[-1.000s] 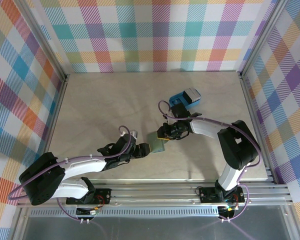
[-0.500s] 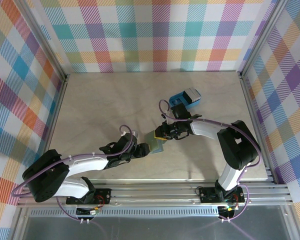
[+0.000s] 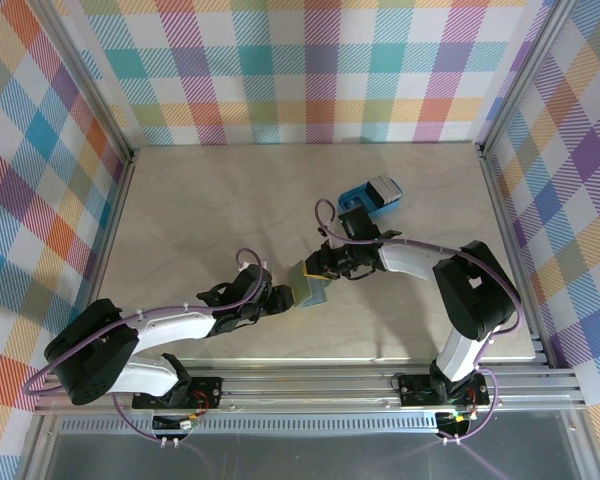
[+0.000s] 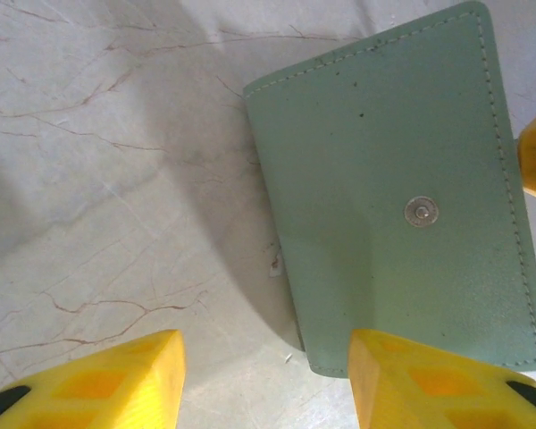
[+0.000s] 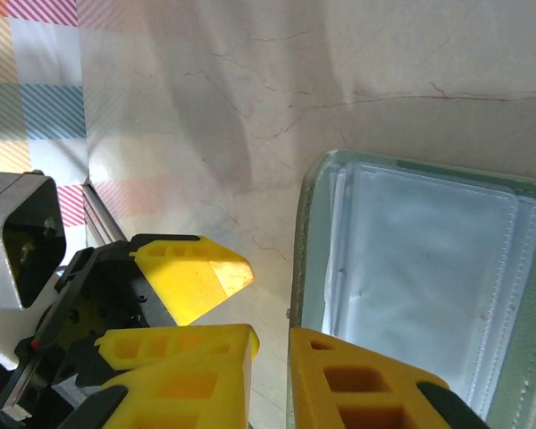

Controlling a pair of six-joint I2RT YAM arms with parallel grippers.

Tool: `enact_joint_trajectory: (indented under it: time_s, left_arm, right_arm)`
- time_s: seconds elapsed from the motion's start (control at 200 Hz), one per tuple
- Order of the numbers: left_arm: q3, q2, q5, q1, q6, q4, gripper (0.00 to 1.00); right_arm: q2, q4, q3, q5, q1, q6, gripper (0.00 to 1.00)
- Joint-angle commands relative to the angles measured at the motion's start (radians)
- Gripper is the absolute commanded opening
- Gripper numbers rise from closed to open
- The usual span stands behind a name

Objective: Put the credit cards into the card holder

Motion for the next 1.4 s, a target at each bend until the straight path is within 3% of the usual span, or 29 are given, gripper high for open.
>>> enact_joint_trajectory:
  time_s: [0.0,0.735,0.835,1.395]
  left_arm:
    - [0.011,-0.009,-0.011,0.016,0.011,-0.051,0.49]
    - [-0.033,-0.281,0.011,0.146,0.015,-0.298,0.42]
    - [-0.040,-0.272,0.034,0.158,0.010,-0.304,0.37]
    - [-0.075,-0.193,0.118,0.158,0.034,-0.242,0.35]
  right_arm:
    - [0.019,0.023,0.005,-0.035,0.012,0.005,0.20]
    - [0.145,0.110,0.135,-0.048,0.164,0.080,0.20]
    - [0.147,0.107,0.138,-0.039,0.173,0.080,0.20]
    - [0.138,-0.072,0.147,0.066,0.174,-0.015,0.20]
